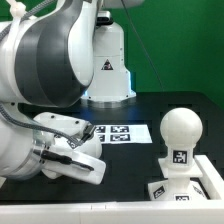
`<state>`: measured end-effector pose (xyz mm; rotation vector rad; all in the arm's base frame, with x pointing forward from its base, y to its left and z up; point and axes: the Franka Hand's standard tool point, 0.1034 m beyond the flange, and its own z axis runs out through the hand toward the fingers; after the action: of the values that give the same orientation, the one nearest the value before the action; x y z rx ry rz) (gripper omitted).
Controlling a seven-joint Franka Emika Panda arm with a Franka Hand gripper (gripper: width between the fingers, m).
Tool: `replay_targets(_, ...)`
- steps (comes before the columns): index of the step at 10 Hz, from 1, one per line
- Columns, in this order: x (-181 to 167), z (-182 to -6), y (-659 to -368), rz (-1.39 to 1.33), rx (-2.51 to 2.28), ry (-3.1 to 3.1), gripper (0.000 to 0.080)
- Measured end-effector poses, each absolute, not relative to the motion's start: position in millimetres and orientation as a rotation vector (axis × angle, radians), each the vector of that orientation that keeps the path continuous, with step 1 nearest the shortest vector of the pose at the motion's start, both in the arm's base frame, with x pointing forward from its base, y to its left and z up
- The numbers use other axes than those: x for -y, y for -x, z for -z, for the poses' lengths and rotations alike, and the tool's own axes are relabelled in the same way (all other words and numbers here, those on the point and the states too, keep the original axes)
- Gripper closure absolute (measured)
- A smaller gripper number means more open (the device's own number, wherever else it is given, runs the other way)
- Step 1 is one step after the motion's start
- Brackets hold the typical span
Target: Assemble lamp
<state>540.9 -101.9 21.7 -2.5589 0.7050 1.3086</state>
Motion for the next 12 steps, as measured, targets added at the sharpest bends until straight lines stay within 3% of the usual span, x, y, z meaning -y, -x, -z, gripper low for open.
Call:
replay_targets(2, 102, -21.6, -541, -1.309, -0.705, 2.559, 0.0674)
replay_targets(3, 102, -21.6, -541, -1.309, -0.705, 2.559, 0.0674)
replay_targets(4, 102, -21.6, -541, -1.308, -0.705, 2.559, 0.0753)
replay_targets(8, 102, -21.9, -541, -1.308, -0.705, 2.559, 0.0753)
replay_targets(9, 104, -30.5, -544, -1.297, -0.681, 2.566, 0.0753)
replay_targets(12, 98, -106.7, -564, -1.149, -0.670, 2.611, 0.0752)
